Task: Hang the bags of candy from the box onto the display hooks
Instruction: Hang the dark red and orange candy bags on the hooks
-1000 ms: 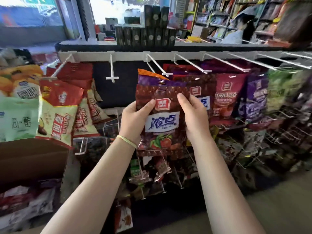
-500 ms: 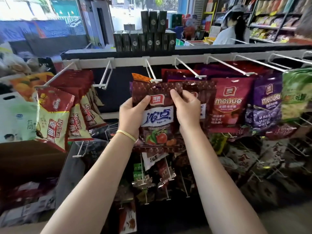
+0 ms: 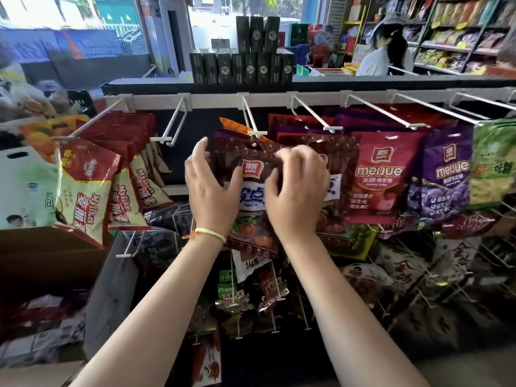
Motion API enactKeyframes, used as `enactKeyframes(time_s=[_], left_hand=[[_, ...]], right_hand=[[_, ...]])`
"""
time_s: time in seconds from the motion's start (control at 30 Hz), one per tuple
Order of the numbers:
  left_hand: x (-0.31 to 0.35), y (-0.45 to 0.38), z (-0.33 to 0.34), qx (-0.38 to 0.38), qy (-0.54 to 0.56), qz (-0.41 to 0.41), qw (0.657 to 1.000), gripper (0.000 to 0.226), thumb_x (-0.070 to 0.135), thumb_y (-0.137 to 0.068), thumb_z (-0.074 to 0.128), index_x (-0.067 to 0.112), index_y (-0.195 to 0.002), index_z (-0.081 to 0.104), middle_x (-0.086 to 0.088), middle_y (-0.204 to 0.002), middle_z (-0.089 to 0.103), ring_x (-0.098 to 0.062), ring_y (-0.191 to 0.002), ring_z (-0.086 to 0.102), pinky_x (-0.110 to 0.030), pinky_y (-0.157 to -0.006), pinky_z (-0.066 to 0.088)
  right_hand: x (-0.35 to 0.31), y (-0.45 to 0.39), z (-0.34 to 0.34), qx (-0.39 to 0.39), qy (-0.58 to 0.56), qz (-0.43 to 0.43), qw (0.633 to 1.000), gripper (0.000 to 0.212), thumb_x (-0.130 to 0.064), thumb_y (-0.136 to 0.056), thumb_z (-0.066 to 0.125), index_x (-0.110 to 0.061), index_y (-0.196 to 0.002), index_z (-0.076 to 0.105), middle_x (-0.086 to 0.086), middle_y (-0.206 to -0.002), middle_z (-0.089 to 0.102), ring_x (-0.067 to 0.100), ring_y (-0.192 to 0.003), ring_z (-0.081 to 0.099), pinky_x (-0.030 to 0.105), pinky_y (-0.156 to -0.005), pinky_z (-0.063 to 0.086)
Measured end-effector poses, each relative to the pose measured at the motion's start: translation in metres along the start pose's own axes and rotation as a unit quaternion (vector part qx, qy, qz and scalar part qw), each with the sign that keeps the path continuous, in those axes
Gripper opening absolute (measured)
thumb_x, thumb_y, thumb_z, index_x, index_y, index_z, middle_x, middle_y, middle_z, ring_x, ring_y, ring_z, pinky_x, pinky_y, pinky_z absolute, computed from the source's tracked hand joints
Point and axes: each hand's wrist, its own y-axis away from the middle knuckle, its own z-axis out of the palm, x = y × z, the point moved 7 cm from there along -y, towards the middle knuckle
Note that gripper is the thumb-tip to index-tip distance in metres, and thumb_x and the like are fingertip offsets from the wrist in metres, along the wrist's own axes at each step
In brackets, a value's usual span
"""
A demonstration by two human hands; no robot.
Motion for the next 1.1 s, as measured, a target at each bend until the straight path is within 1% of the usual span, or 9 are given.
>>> enactKeyframes(time_s=[0.17,0.37,0.43,0.5,0.6,0.7,0.9,1.0,1.1], left_hand=[[-0.02,0.027,0.023,-0.135,-0.071,0.067,0.986,0.063,0.049,-0.098,0.047,0.029,-0.155,0.03,-0.02,-0.161,0.018,-0.035,-0.146,0.028,-0.049,-0.116,0.036],[-0.039,0.017,0.028,-0.247,-0.169,0.04,0.953,0.067,0.053,-0.1,0.043,0.048,-0.156,0.005,-0.02,-0.164,0.014,-0.041,-0.134,0.046,-0.049,-0.096,0.052],[-0.04,0.016,0.019,-0.266,-0.193,0.059,0.943,0.07,0.043,-0.1,0.051,0.045,-0.157,0.01,-0.021,-0.161,0.023,-0.04,-0.132,0.048,-0.047,-0.091,0.054],[-0.038,0.017,-0.004,-0.24,-0.198,0.09,0.946,0.06,0.031,-0.096,0.06,0.033,-0.152,0.038,-0.018,-0.15,0.042,-0.034,-0.123,0.055,-0.043,-0.08,0.057],[-0.031,0.018,-0.068,-0.106,-0.139,0.149,0.973,0.025,0.026,-0.091,0.058,0.016,-0.108,0.074,-0.004,-0.106,0.069,-0.024,-0.085,0.069,-0.037,-0.056,0.056],[-0.048,0.017,-0.135,-0.03,-0.133,0.171,0.976,0.021,0.026,-0.09,0.058,0.014,-0.081,0.074,0.001,-0.071,0.069,-0.021,-0.056,0.063,-0.033,-0.047,0.049],[-0.16,0.012,-0.275,0.051,-0.157,0.072,0.984,0.035,0.025,-0.091,0.055,0.026,-0.065,0.032,0.006,-0.057,0.031,-0.024,-0.048,0.036,-0.028,-0.051,0.026],[-0.264,0.021,-0.314,-0.105,-0.297,-0.076,0.946,0.033,0.033,-0.091,0.055,0.015,-0.064,0.05,-0.006,-0.067,0.059,-0.034,-0.064,0.059,-0.029,-0.056,0.03],[-0.356,0.05,-0.341,-0.278,-0.347,-0.19,0.875,0.025,0.038,-0.093,0.055,0.019,-0.095,0.071,-0.005,-0.103,0.069,-0.029,-0.097,0.065,-0.033,-0.072,0.045]], right_hand=[[0.001,0.034,0.038,-0.138,0.016,0.001,0.99,0.049,-0.025,-0.1,0.05,-0.009,-0.146,0.047,0.021,-0.159,0.032,0.038,-0.15,0.025,0.053,-0.121,0.025],[0.005,0.04,0.056,-0.2,0.027,0.014,0.979,0.06,-0.026,-0.1,0.051,-0.012,-0.156,0.032,0.018,-0.166,0.015,0.035,-0.154,0.011,0.054,-0.123,0.019],[0.0,0.038,0.05,-0.171,0.043,0.033,0.984,0.052,-0.021,-0.096,0.053,-0.011,-0.147,0.046,0.018,-0.159,0.031,0.036,-0.15,0.024,0.054,-0.121,0.023],[-0.018,0.037,0.039,-0.096,0.049,0.038,0.993,0.033,-0.013,-0.09,0.057,-0.009,-0.121,0.065,0.016,-0.134,0.056,0.035,-0.132,0.047,0.051,-0.107,0.037],[-0.05,0.046,0.041,-0.113,-0.078,0.069,0.988,0.013,-0.007,-0.088,0.056,-0.011,-0.093,0.067,0.003,-0.091,0.065,0.021,-0.087,0.06,0.04,-0.076,0.048],[-0.1,0.074,0.071,-0.312,-0.251,0.155,0.903,0.018,-0.011,-0.094,0.052,-0.022,-0.087,0.066,-0.003,-0.062,0.062,0.013,-0.053,0.054,0.034,-0.053,0.044],[-0.254,0.154,0.122,-0.572,-0.394,0.198,0.692,0.023,-0.005,-0.096,0.047,-0.007,-0.087,0.069,0.019,-0.069,0.07,0.028,-0.057,0.066,0.034,-0.055,0.052],[-0.322,0.208,0.148,-0.66,-0.361,0.194,0.629,0.022,-0.007,-0.1,0.048,0.001,-0.095,0.068,0.025,-0.081,0.071,0.026,-0.064,0.069,0.036,-0.063,0.057],[-0.359,0.261,0.19,-0.682,-0.281,0.183,0.65,0.021,-0.017,-0.099,0.052,-0.011,-0.1,0.072,0.011,-0.094,0.074,0.024,-0.086,0.071,0.04,-0.083,0.059]])
